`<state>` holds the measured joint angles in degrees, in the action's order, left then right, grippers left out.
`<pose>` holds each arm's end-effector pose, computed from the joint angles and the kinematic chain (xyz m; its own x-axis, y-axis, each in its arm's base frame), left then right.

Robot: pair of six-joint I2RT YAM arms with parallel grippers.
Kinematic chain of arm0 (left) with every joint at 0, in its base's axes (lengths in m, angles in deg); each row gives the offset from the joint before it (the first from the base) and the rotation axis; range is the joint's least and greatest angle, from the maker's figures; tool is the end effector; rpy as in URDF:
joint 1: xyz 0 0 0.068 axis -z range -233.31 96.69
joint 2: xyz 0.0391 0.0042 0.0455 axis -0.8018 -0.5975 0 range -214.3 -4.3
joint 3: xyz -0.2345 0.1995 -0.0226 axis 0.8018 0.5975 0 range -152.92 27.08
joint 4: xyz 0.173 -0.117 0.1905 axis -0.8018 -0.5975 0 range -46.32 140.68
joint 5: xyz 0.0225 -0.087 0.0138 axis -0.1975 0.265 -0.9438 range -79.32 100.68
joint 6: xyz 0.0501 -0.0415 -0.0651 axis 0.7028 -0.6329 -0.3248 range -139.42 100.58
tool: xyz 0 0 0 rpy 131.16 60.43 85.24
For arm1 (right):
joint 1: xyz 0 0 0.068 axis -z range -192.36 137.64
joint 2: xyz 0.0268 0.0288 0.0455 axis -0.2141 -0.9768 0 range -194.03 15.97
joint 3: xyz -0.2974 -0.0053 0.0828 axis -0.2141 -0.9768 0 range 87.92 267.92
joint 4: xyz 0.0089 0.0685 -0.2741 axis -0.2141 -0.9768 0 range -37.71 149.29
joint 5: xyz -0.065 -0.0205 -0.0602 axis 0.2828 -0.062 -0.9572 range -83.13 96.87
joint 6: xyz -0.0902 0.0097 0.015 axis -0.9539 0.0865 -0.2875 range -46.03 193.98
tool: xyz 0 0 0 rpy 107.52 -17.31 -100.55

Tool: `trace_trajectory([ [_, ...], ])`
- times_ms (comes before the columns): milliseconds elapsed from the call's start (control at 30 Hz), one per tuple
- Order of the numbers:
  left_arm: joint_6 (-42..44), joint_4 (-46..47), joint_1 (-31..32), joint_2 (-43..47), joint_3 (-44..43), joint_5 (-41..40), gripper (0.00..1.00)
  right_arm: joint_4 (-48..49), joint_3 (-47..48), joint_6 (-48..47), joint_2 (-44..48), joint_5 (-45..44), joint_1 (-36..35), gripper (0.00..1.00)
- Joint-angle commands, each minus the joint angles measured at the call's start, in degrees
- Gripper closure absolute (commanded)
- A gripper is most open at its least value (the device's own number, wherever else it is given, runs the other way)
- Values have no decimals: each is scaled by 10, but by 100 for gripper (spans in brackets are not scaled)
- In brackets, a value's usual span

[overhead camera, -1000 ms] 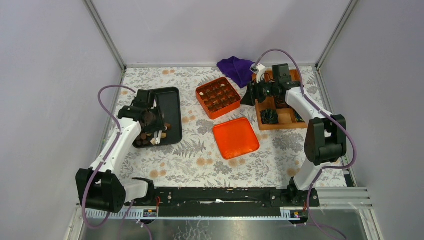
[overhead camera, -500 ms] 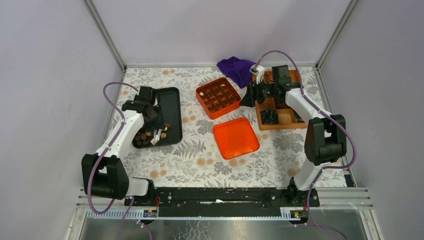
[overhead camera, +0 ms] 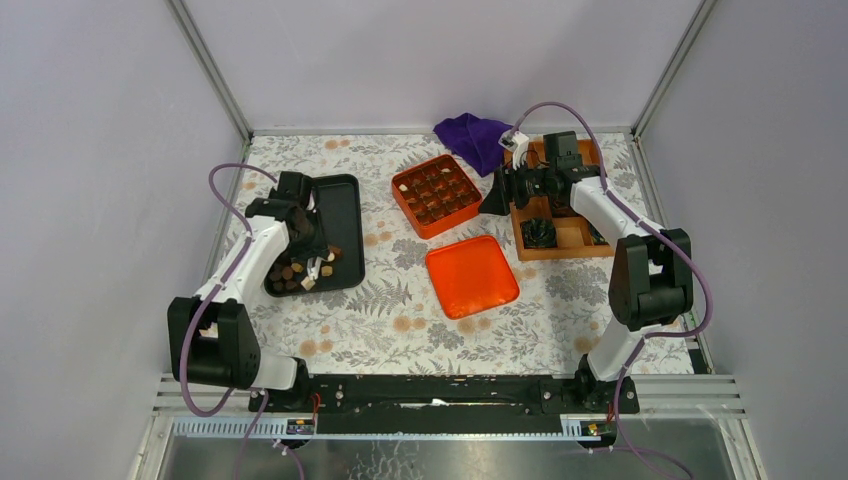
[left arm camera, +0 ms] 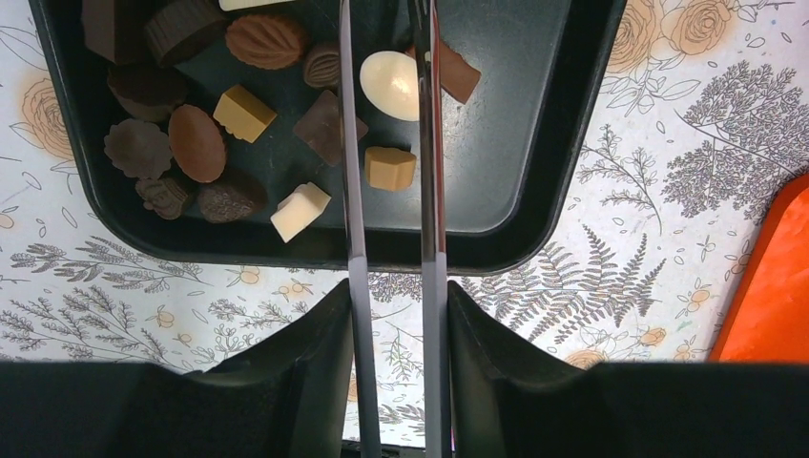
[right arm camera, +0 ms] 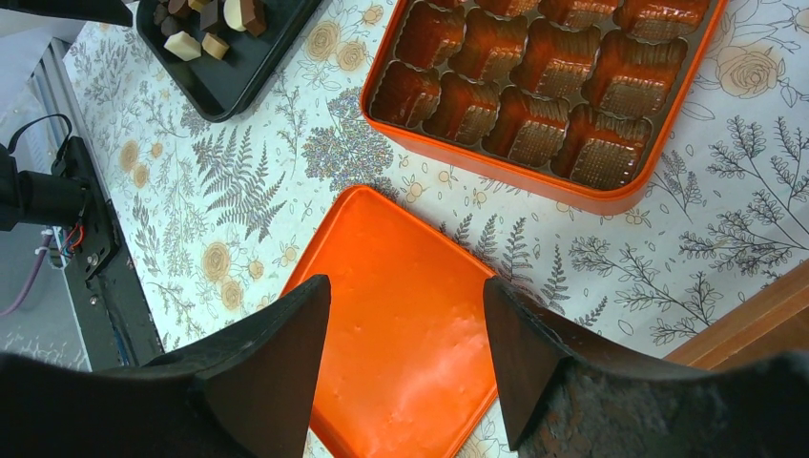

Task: Pack the chocolate
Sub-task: Pick up the fake chocolate from the plate.

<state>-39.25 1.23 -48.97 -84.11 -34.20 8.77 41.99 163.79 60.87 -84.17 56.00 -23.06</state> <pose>0.2975 -0.0198 0.2364 -0.8910 -0.2725 -0.3632 -0.2542 0.9621 -0.0981 0.4182 0.1425 0.2696 -0.4813 -0.2419 -0.8425 -0.8076 0.4960 0.3189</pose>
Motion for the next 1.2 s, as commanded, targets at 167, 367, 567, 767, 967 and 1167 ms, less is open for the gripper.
trace_trajectory([
  [167,16,35,-14,-7,-11,16,89,15,-2,1,6,23,1,33],
  [367,16,34,-14,9,-19,38,100,14,-3,0,6,24,2,33],
  [567,14,34,-14,23,-29,75,100,14,-3,1,6,25,1,33],
  [767,2,48,-14,35,-43,138,100,15,-2,3,6,32,2,32],
  [967,-34,116,-14,44,-47,245,100,16,-1,4,4,35,2,33],
  [1167,-117,250,25,35,-26,313,100,21,-4,7,7,26,14,32],
])
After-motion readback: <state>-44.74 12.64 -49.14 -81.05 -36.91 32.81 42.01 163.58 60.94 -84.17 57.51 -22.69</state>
